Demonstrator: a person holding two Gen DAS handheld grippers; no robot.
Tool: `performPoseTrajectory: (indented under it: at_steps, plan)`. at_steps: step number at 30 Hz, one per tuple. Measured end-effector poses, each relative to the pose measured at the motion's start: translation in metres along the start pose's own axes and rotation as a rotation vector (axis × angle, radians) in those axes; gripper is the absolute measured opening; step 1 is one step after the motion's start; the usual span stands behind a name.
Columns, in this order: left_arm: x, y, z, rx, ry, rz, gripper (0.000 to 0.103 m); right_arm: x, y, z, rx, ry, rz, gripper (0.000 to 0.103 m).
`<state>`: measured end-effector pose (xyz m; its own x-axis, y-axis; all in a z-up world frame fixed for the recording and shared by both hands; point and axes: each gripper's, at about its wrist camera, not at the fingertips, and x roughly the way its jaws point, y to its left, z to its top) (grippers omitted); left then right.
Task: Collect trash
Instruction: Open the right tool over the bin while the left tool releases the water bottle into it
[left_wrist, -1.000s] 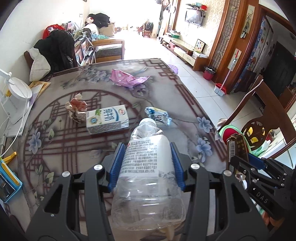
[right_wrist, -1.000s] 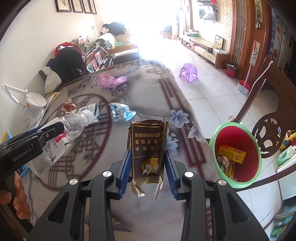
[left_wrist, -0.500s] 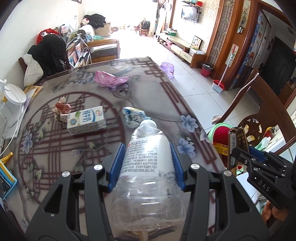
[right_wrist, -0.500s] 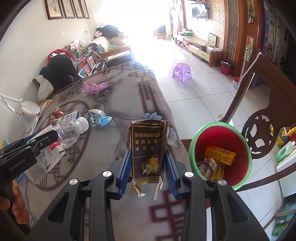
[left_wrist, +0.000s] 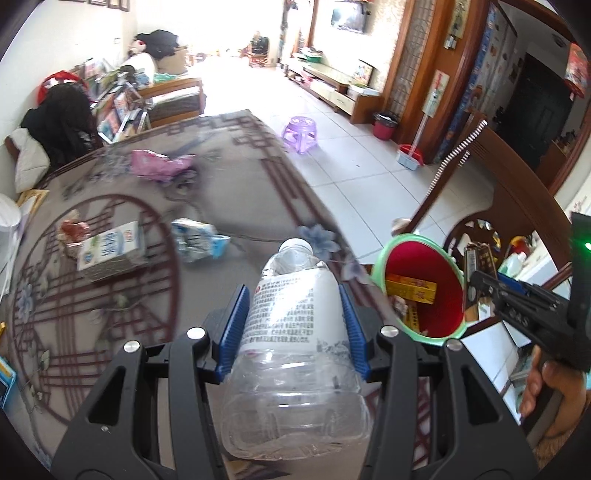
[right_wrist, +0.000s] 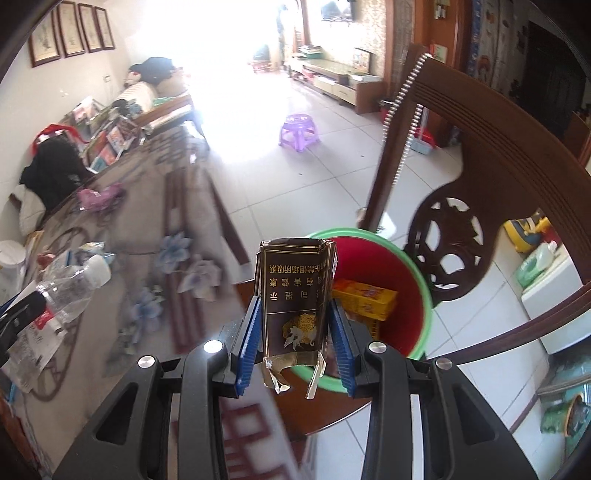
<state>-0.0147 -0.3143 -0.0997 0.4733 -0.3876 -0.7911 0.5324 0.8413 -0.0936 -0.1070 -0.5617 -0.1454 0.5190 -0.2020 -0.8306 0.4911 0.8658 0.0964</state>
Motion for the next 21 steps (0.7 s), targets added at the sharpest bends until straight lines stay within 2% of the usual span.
performPoseTrajectory:
  at_steps: [4, 5, 9, 15, 21]
  plan:
    - [0.013, -0.025, 0.005, 0.034, 0.013, -0.043, 0.047, 0.015, -0.024, 0.016, 0.022, -0.013, -0.05, 0.042]
    - [0.017, -0.034, 0.007, 0.046, 0.018, -0.057, 0.047, 0.015, -0.031, 0.019, 0.039, -0.024, -0.064, 0.053]
    - [0.034, -0.07, 0.017, 0.109, 0.03, -0.127, 0.047, 0.003, -0.057, 0.022, 0.102, -0.075, -0.088, 0.063]
    - [0.067, -0.125, 0.03, 0.217, 0.053, -0.215, 0.047, -0.016, -0.099, 0.0, 0.235, -0.081, -0.135, 0.063]
    - [0.098, -0.172, 0.041, 0.305, 0.074, -0.276, 0.049, -0.034, -0.117, -0.01, 0.291, -0.095, -0.176, 0.063]
